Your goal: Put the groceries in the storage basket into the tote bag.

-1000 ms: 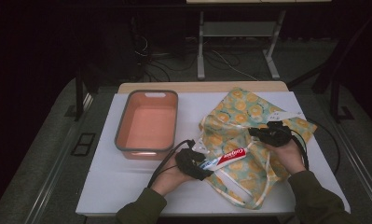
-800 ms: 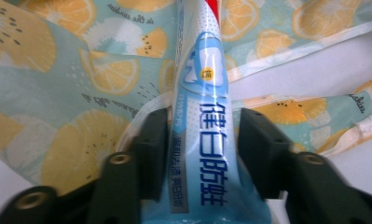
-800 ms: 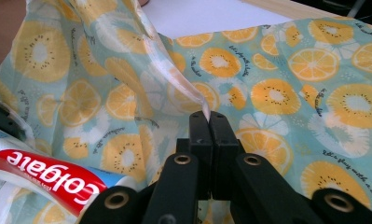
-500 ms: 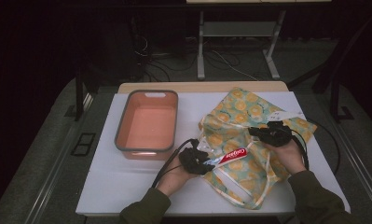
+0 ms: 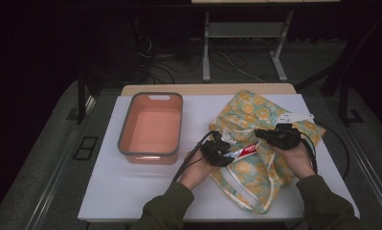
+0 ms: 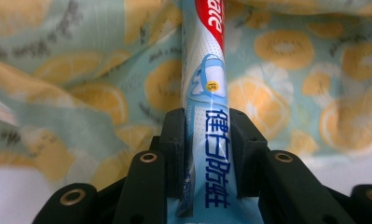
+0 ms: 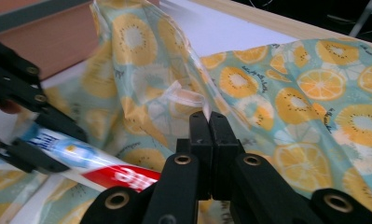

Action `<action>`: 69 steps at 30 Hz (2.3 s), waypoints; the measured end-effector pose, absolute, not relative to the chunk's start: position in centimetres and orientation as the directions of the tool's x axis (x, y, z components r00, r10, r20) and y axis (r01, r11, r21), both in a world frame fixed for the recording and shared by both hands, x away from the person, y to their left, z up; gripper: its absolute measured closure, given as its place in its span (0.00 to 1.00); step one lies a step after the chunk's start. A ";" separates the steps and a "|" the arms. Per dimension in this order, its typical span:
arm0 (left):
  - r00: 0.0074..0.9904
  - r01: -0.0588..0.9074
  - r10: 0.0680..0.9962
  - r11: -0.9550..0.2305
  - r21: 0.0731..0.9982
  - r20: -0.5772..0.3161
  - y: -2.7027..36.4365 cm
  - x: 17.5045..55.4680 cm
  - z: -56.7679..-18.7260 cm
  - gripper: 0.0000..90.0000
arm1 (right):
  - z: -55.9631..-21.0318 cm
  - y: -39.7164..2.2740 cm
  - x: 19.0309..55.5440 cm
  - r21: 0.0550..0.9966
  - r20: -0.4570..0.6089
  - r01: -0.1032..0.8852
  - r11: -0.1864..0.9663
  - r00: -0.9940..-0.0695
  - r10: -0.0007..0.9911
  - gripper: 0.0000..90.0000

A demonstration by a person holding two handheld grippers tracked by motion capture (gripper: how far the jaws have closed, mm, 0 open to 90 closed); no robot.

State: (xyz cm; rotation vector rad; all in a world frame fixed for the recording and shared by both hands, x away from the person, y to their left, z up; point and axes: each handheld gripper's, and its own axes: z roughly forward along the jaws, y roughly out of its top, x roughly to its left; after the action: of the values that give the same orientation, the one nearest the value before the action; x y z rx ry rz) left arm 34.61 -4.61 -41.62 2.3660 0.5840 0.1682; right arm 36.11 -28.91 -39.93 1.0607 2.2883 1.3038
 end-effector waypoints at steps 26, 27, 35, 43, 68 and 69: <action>0.850 0.392 0.522 -0.538 0.746 -0.070 -5.3 36.5 -40.3 0.46 | -38.3 -28.7 35.1 0.874 0.101 0.395 0.282 -0.718 0.689 1.00; 0.850 0.389 0.522 -0.533 0.751 -0.070 -4.6 36.1 -39.9 0.46 | -38.2 -28.7 35.0 0.876 0.102 0.392 0.281 -0.721 0.686 1.00; 0.842 0.396 0.536 -0.533 0.747 -0.063 -0.8 32.7 -39.5 0.45 | -37.2 -27.5 33.5 0.880 0.096 0.368 0.302 -0.759 0.644 1.00; 0.833 0.418 0.551 -0.568 0.709 -0.050 0.8 31.2 -41.4 0.42 | -38.1 -24.9 31.3 0.837 0.066 0.356 0.416 -0.820 0.569 1.00; 0.762 0.470 0.647 -0.519 0.714 -0.030 1.7 32.7 -43.4 0.98 | -43.0 -24.0 25.2 0.679 0.053 0.424 0.600 -0.843 0.536 0.48; 0.761 0.473 0.648 -0.514 0.715 -0.037 1.8 32.8 -43.4 0.98 | -43.3 -24.0 25.3 0.663 0.037 0.422 0.618 -0.843 0.536 0.47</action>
State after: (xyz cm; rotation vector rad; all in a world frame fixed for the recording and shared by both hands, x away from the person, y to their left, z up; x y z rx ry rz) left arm 32.80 1.77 -43.39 2.2115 0.8339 0.3032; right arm 25.26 -23.96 -43.28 0.7991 2.6744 1.0324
